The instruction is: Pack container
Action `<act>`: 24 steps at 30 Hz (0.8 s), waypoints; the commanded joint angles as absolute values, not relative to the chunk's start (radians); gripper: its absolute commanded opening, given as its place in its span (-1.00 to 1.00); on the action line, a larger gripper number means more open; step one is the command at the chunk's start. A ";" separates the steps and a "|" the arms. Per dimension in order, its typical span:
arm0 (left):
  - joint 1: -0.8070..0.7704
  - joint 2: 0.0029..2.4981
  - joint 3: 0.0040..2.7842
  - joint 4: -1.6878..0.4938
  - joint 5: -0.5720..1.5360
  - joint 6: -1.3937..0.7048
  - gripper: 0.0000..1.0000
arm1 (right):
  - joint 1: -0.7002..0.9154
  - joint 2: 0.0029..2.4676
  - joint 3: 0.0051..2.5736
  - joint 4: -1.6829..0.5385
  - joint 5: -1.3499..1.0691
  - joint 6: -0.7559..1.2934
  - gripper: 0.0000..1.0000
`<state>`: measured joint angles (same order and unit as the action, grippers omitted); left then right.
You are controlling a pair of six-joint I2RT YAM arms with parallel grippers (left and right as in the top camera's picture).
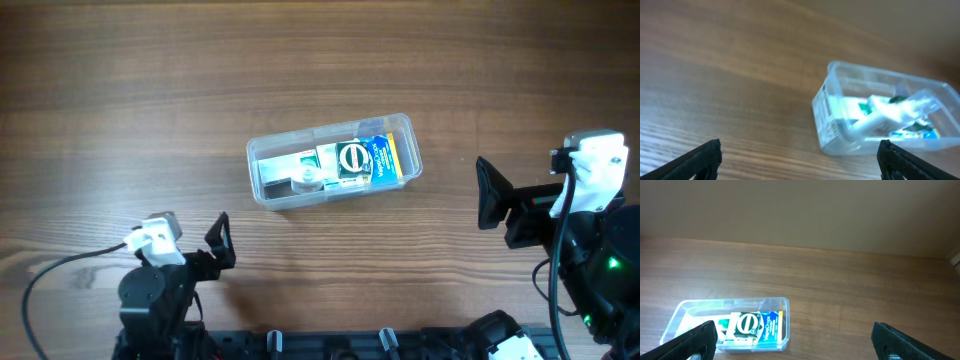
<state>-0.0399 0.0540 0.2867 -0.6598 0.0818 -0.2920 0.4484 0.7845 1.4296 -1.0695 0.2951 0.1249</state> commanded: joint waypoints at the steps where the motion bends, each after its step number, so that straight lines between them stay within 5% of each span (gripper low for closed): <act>1: -0.032 0.017 0.211 -0.646 0.117 -0.302 0.99 | 0.445 0.788 1.431 -1.068 0.283 0.105 0.99; 24: -0.032 0.013 0.157 -0.601 0.115 -0.326 1.00 | 0.445 0.788 1.431 -1.068 0.283 0.105 1.00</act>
<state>-0.0380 0.0257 0.1661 -0.6056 0.1036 -0.3134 0.4484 0.7845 1.4296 -1.0698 0.2951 0.1249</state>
